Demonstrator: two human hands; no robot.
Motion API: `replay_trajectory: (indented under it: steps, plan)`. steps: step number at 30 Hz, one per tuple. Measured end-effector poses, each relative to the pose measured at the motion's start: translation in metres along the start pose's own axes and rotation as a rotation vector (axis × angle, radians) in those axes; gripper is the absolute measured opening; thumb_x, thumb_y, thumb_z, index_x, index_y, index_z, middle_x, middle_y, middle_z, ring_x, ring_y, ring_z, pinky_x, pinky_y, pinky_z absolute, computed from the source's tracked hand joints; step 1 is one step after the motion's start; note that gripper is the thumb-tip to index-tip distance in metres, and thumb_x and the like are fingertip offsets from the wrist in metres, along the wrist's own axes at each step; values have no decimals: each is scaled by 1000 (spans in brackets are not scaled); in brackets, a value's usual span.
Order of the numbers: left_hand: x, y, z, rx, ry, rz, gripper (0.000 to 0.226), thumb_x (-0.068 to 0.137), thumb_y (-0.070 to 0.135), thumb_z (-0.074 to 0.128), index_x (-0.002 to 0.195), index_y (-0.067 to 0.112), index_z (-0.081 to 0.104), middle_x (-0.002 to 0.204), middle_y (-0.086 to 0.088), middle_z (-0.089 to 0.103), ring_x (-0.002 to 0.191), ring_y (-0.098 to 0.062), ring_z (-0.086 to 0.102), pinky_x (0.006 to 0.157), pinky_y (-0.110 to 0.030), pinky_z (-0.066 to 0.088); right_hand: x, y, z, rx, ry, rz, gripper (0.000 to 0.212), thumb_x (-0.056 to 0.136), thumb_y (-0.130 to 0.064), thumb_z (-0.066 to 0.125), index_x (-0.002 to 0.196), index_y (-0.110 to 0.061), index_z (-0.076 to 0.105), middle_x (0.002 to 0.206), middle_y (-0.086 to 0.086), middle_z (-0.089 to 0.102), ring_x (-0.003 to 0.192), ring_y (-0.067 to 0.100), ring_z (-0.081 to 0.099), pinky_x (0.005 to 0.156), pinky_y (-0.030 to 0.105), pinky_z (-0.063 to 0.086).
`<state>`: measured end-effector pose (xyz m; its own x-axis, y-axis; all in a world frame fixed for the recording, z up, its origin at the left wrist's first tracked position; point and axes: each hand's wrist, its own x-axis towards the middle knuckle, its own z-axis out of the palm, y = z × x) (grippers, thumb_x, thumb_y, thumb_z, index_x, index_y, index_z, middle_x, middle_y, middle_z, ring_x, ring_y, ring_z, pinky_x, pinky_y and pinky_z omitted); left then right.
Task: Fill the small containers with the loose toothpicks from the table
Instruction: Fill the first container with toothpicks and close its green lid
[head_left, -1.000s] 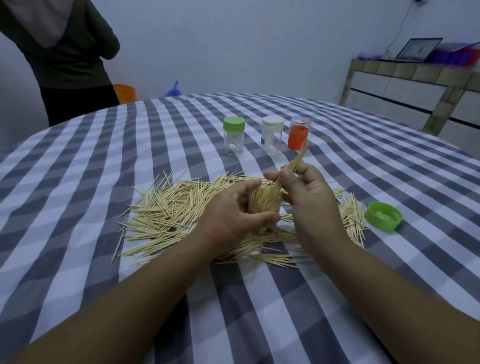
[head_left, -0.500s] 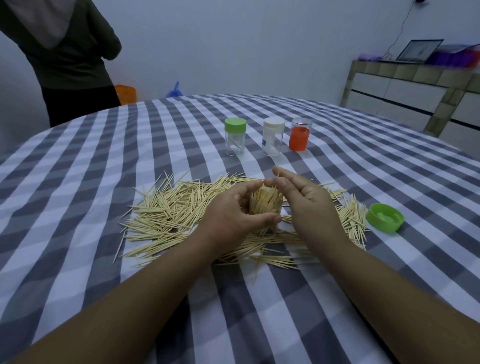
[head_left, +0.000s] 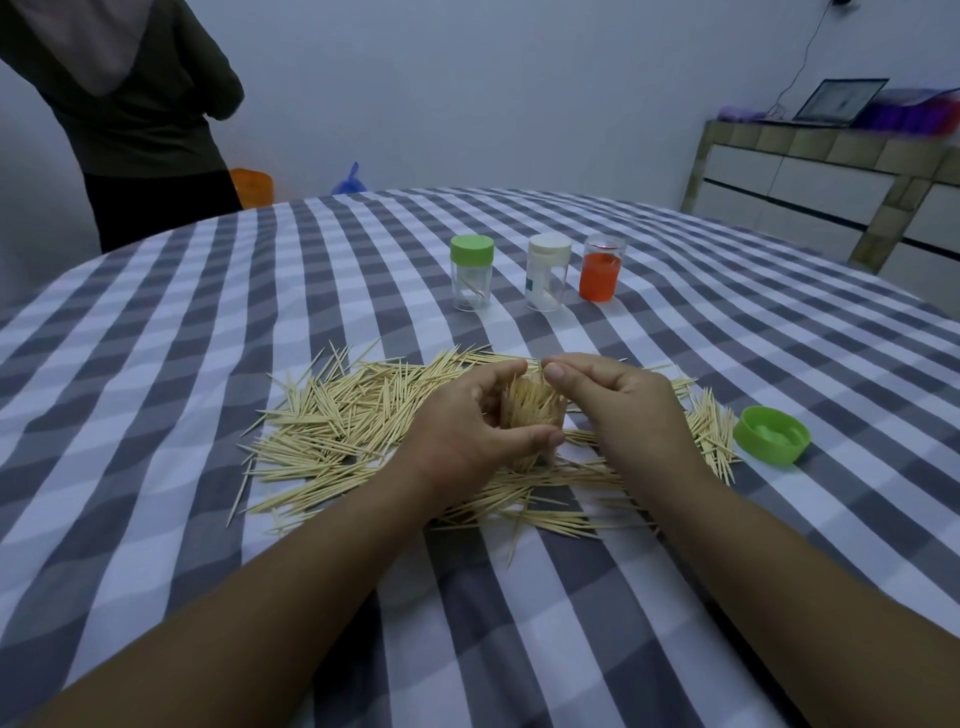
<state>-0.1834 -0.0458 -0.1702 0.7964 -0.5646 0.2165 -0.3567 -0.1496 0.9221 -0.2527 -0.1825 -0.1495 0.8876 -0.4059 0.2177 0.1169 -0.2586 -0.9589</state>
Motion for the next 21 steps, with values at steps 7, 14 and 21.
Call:
replay_trajectory:
  steps: [7,14,21]
  plan:
    - [-1,0,-2,-11,-5,0,76,64,17,85,133,15,52,116,-1,66,102,-10,66,87,-20,53,2,-5,-11,-75,-81,-62,13,91,-35,56,92,-35,69,95,-23,67,94,-12,58,79,9,44]
    - [-2,1,0,-12,-5,25,58,65,20,85,117,30,61,105,1,71,93,-12,70,84,-30,56,-1,1,3,-414,2,-334,15,85,-40,61,98,-45,65,122,-16,47,126,8,40,105,48,33]
    - [-3,4,0,48,11,3,76,63,23,86,131,20,54,111,8,66,96,0,65,82,-12,50,3,1,-4,-428,85,-195,6,89,-24,61,88,-26,66,105,-15,57,110,11,51,96,44,42]
